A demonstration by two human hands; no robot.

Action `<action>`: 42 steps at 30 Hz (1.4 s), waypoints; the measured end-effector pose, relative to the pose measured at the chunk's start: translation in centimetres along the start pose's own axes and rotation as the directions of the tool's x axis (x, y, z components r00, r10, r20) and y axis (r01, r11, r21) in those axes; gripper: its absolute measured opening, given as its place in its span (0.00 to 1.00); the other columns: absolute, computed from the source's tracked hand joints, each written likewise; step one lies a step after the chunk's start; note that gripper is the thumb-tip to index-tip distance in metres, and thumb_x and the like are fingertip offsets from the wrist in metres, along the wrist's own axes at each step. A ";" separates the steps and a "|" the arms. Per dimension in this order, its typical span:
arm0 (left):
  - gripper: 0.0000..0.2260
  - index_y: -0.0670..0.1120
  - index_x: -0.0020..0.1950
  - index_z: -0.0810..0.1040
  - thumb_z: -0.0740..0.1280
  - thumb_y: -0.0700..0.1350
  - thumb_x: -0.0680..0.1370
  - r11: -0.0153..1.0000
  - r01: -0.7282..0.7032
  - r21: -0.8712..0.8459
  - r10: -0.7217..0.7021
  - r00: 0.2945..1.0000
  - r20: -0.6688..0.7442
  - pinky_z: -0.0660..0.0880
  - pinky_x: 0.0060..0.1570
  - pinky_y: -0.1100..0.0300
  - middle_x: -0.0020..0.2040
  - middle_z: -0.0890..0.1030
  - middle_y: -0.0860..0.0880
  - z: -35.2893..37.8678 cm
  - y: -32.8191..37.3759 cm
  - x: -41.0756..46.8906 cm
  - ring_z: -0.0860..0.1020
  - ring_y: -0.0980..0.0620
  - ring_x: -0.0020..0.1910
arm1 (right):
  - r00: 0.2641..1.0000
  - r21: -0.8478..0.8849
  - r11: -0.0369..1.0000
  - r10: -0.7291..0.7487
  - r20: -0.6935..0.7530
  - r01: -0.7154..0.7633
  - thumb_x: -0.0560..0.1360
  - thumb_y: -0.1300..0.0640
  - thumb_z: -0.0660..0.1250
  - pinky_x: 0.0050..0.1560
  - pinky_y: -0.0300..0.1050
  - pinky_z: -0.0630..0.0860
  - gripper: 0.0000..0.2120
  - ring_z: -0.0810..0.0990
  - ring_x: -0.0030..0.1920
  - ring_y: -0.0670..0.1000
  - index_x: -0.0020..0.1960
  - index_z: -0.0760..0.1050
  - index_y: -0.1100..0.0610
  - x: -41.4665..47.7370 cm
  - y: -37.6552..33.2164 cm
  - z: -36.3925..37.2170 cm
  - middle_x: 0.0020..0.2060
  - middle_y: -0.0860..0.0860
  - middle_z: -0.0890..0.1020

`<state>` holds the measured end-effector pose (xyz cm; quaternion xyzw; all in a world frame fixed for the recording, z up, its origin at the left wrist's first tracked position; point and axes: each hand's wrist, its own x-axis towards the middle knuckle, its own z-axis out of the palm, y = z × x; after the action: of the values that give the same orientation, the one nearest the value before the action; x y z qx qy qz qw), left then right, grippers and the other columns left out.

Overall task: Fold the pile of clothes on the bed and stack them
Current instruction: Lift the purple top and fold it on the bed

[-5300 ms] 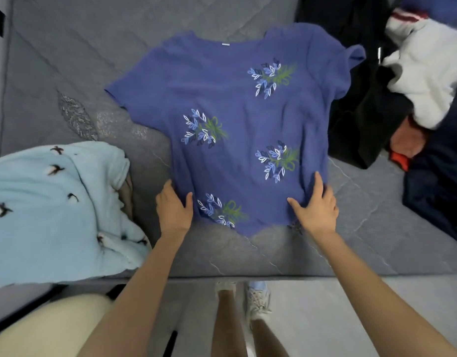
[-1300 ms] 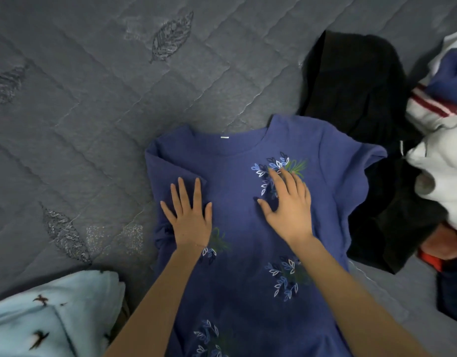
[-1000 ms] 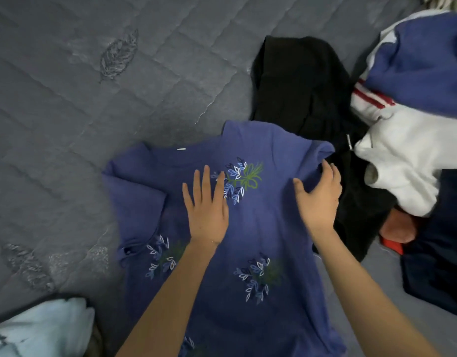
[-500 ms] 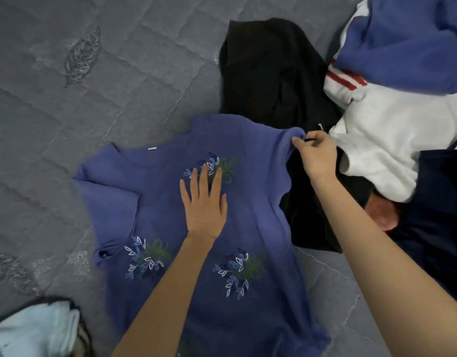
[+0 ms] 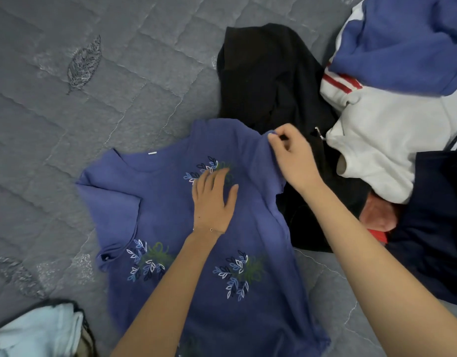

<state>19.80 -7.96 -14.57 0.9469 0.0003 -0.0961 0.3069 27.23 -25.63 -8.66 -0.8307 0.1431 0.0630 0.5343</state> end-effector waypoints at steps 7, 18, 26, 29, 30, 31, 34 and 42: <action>0.18 0.48 0.65 0.73 0.54 0.56 0.82 0.511 0.370 -0.776 -0.380 0.907 0.182 0.73 0.62 0.55 0.63 0.77 0.49 -1.5 1.6 0.5 0.76 0.54 0.61 | 0.873 0.153 0.931 0.242 0.423 -0.332 0.83 0.58 0.53 0.34 0.46 0.81 0.08 0.81 0.39 0.52 0.54 0.70 0.51 -2.6 -1.7 5.8 0.46 0.52 0.77; 0.05 0.40 0.52 0.71 0.65 0.35 0.77 0.629 0.452 -0.632 -0.546 0.836 0.055 0.67 0.36 0.68 0.36 0.71 0.54 -0.6 -1.7 1.6 0.70 0.60 0.33 | 0.966 -0.367 0.926 0.014 0.259 0.085 0.74 0.66 0.66 0.50 0.39 0.73 0.13 0.78 0.44 0.50 0.57 0.79 0.59 -5.0 4.0 5.5 0.48 0.54 0.82; 0.25 0.47 0.75 0.62 0.64 0.41 0.78 0.982 0.172 -0.074 -0.178 0.980 -0.084 0.61 0.71 0.44 0.74 0.62 0.42 -1.8 -5.8 -3.9 0.62 0.41 0.73 | 0.932 -0.614 0.728 -0.092 0.351 0.303 0.70 0.64 0.70 0.59 0.57 0.73 0.22 0.73 0.58 0.63 0.63 0.75 0.64 -9.2 7.5 7.7 0.60 0.60 0.76; 0.25 0.49 0.75 0.63 0.63 0.45 0.78 0.961 0.124 0.247 -0.105 0.990 -0.089 0.58 0.70 0.38 0.75 0.62 0.40 -2.1 -8.7 -8.3 0.62 0.38 0.73 | 0.932 -0.626 0.694 -0.210 0.297 0.356 0.70 0.59 0.70 0.66 0.57 0.67 0.23 0.69 0.66 0.63 0.65 0.74 0.62 -11.4 7.6 8.3 0.65 0.61 0.74; 0.26 0.49 0.75 0.63 0.65 0.46 0.77 0.941 0.112 0.320 -0.093 0.993 -0.074 0.58 0.70 0.37 0.75 0.62 0.40 -2.2 -9.5 -10.0 0.61 0.38 0.73 | 0.924 -0.621 0.686 -0.246 0.293 0.379 0.72 0.56 0.68 0.69 0.55 0.62 0.24 0.66 0.69 0.62 0.67 0.74 0.61 -12.3 7.6 8.4 0.67 0.60 0.73; 0.27 0.49 0.75 0.63 0.66 0.47 0.77 0.921 0.109 0.375 -0.096 0.994 -0.053 0.57 0.70 0.37 0.75 0.62 0.40 -2.3 -10.2 -11.9 0.60 0.37 0.73 | 0.916 -0.620 0.676 -0.262 0.303 0.398 0.73 0.54 0.66 0.71 0.55 0.58 0.25 0.62 0.71 0.61 0.68 0.72 0.59 -13.4 7.7 8.4 0.69 0.59 0.71; 0.25 0.50 0.75 0.64 0.59 0.53 0.77 0.866 0.101 0.490 -0.116 0.993 -0.001 0.54 0.71 0.39 0.75 0.62 0.41 -3.1 -11.3 -17.2 0.60 0.38 0.73 | 0.896 -0.638 0.635 -0.242 0.371 0.436 0.74 0.48 0.63 0.71 0.56 0.54 0.27 0.59 0.73 0.60 0.71 0.69 0.55 -16.9 8.5 8.1 0.71 0.58 0.69; 0.24 0.49 0.71 0.68 0.56 0.55 0.76 0.851 0.102 0.515 -0.155 0.986 0.060 0.56 0.68 0.38 0.72 0.69 0.40 -2.5 -10.6 -28.2 0.61 0.39 0.72 | 0.884 -0.662 0.600 -0.189 0.428 0.449 0.72 0.46 0.58 0.69 0.56 0.58 0.26 0.65 0.70 0.59 0.69 0.67 0.53 -26.2 10.8 6.7 0.68 0.56 0.73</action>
<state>-8.02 3.78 -13.59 0.9861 0.0230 -0.1598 0.0382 -0.69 -19.29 -14.10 -0.9655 -0.1354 0.1494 0.1646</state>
